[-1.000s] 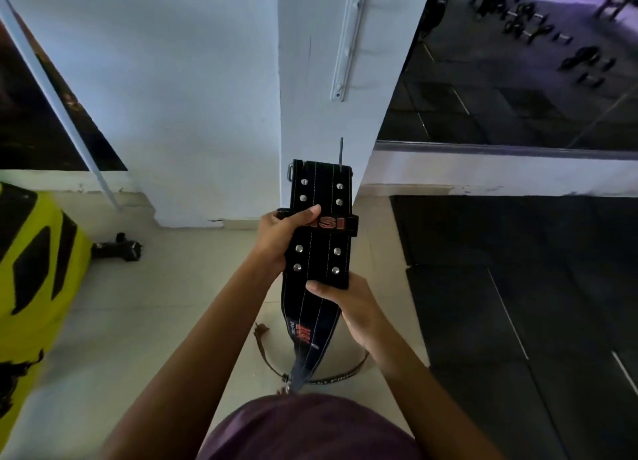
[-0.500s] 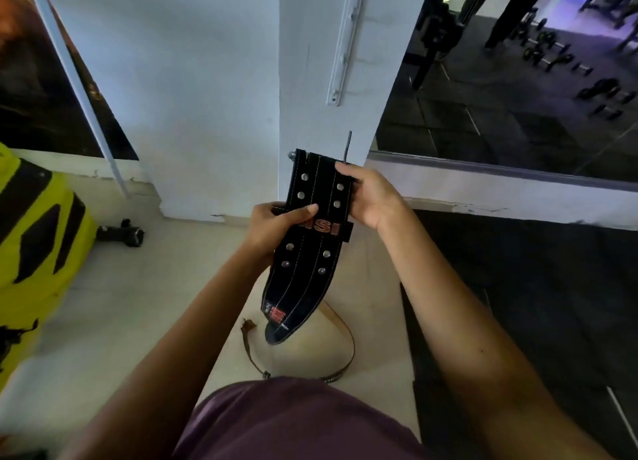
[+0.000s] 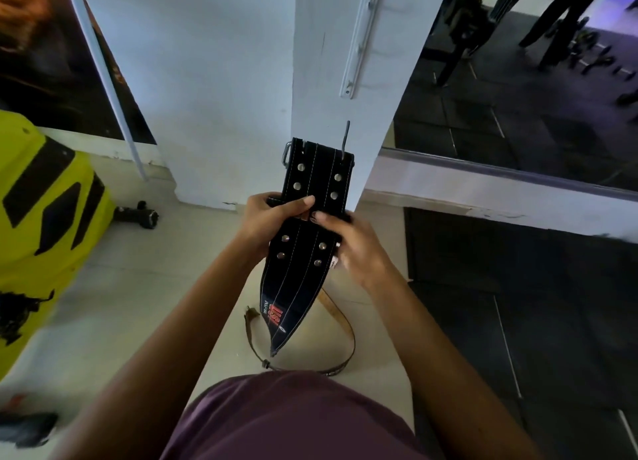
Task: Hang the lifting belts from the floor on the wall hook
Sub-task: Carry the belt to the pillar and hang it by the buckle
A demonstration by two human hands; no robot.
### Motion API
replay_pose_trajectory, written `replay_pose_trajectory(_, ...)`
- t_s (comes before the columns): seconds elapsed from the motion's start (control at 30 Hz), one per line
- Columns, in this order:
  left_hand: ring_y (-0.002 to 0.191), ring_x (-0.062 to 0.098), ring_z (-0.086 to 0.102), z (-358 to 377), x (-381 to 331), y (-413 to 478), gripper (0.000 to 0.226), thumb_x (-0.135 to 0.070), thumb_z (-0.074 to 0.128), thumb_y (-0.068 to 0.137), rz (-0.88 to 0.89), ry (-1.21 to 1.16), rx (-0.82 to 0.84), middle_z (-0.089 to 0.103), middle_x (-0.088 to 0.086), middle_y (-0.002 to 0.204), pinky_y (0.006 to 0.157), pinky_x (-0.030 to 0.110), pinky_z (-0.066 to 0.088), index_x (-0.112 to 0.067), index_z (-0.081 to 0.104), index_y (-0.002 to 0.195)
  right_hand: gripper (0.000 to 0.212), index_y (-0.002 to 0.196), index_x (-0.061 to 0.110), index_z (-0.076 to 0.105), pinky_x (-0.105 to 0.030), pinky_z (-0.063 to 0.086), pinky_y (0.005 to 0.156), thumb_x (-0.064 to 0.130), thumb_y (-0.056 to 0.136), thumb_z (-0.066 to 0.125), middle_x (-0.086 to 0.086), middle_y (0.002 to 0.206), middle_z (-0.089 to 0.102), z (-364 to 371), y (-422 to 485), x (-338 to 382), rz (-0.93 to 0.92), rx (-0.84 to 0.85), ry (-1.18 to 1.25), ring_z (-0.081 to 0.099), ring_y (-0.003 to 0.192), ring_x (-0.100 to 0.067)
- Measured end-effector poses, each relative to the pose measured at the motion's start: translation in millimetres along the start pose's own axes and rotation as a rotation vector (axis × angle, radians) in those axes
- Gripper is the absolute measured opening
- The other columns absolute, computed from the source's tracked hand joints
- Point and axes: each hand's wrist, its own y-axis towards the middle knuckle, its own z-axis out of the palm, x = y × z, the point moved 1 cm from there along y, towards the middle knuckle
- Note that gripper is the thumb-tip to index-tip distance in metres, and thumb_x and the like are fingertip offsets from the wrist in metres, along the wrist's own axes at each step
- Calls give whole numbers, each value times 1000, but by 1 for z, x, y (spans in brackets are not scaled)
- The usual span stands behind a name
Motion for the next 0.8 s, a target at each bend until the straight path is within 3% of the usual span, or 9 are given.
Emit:
replay_pose_trajectory(0.1,81,31,73,4,-2,0,38,-20,79,74,-4,22,50,74,20,91,74,37,58,7,69,99,28,109,8,69,-43,57,86,13,82,72,-10,104,75,-6,6,19,-81,-74,-95,73,95,-22)
replay_pose_trajectory(0.2,76,23,71,-3,-25,11,31,-24,73,79,-22,-71,57,73,10,86,70,34,56,-1,70,99,30,109,7,70,-45,55,91,12,80,75,-9,106,75,-3,0,9,-109,-72,-130,72,98,-23)
replay_pose_trajectory(0.3,72,15,71,-9,-49,24,22,-24,73,80,52,37,58,73,1,78,65,29,55,-6,71,93,31,108,5,70,-46,54,93,9,78,76,-10,105,75,1,-7,-1,-125,-83,-95,72,98,-23)
replay_pose_trajectory(0.37,79,18,73,-5,-48,26,30,-14,75,78,92,104,117,74,6,87,66,29,56,-2,67,104,30,107,7,70,-45,56,90,9,78,76,-9,102,76,3,-9,-2,-115,-111,-39,73,95,-22)
replay_pose_trajectory(0.43,88,26,73,-1,-34,20,43,-8,76,75,66,136,206,73,13,99,73,34,59,-1,60,115,27,105,9,71,-42,57,84,10,78,75,-8,99,76,3,-9,2,-99,-143,-14,74,91,-20)
replay_pose_trajectory(0.53,100,32,69,-4,10,5,45,-1,75,73,-18,90,331,70,17,107,87,39,56,0,60,115,20,99,8,73,-35,57,74,9,78,74,-9,94,76,-5,-8,5,-107,-206,-4,74,85,-21)
replay_pose_trajectory(0.6,104,33,68,-11,44,-8,47,-3,78,71,-91,105,352,71,18,109,93,44,53,1,61,114,15,92,10,73,-36,58,74,7,77,75,-8,90,76,-9,-9,3,-120,-229,-4,74,84,-22)
replay_pose_trajectory(0.7,100,30,70,-15,86,-28,45,-14,82,67,-134,245,395,74,15,105,93,50,53,-2,66,107,18,93,10,73,-37,58,80,7,75,76,-8,91,76,-15,-11,-3,-119,-256,-35,73,86,-22)
replay_pose_trajectory(0.8,99,31,70,-10,85,-32,35,-9,78,73,-130,199,349,75,11,101,85,41,57,-5,67,106,19,94,5,71,-28,58,70,5,76,76,-8,90,75,-13,-15,-7,-114,-257,-53,74,80,-17)
